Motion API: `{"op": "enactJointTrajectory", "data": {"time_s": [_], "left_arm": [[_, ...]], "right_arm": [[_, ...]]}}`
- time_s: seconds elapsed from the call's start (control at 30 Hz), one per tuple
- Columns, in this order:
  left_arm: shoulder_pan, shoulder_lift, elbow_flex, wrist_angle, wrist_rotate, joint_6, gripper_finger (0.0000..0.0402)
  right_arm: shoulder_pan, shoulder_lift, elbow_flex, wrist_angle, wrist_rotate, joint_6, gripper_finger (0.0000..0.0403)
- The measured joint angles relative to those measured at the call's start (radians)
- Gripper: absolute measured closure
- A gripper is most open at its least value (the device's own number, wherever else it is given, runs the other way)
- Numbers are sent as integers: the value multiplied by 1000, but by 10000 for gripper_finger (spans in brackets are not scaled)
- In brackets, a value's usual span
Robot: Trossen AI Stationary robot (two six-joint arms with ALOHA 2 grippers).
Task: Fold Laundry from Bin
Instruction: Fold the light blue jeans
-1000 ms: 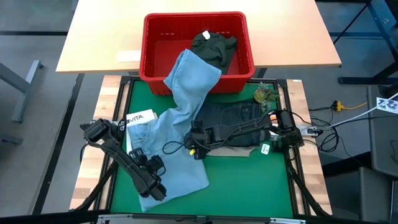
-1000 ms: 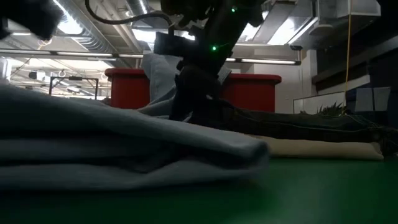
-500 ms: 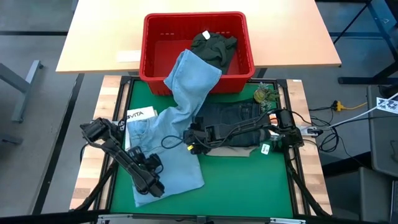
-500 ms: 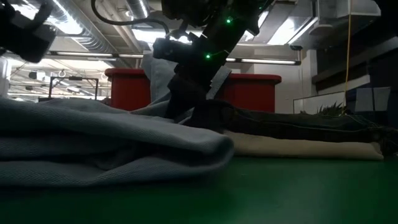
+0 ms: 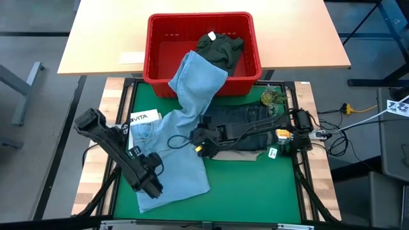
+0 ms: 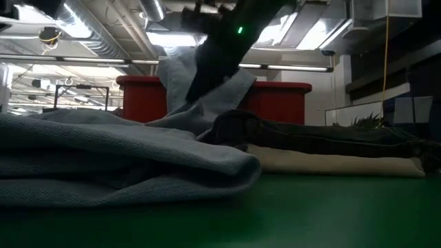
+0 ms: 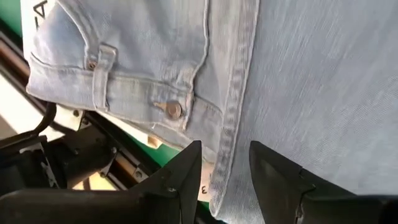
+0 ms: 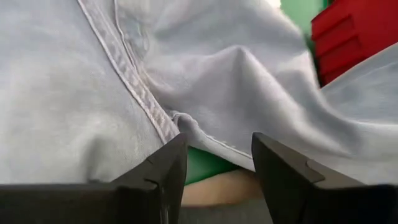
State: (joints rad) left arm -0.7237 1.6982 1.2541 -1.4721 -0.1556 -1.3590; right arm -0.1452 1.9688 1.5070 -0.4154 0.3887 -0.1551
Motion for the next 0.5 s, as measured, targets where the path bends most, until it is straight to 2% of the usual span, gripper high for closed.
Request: {"op": "enactJointTrajectory", "data": {"time_s": [0.13, 0.33, 0.5], "left_arm": [[38, -66, 0, 8, -42, 0, 272], [129, -141, 0, 44, -202, 2, 272], [248, -182, 0, 104, -291, 138, 272]], "right_arm": [[1, -87, 0, -61, -14, 0, 224], [0, -217, 0, -130, 9, 0, 224], [0, -309, 0, -175, 31, 0, 224]]}}
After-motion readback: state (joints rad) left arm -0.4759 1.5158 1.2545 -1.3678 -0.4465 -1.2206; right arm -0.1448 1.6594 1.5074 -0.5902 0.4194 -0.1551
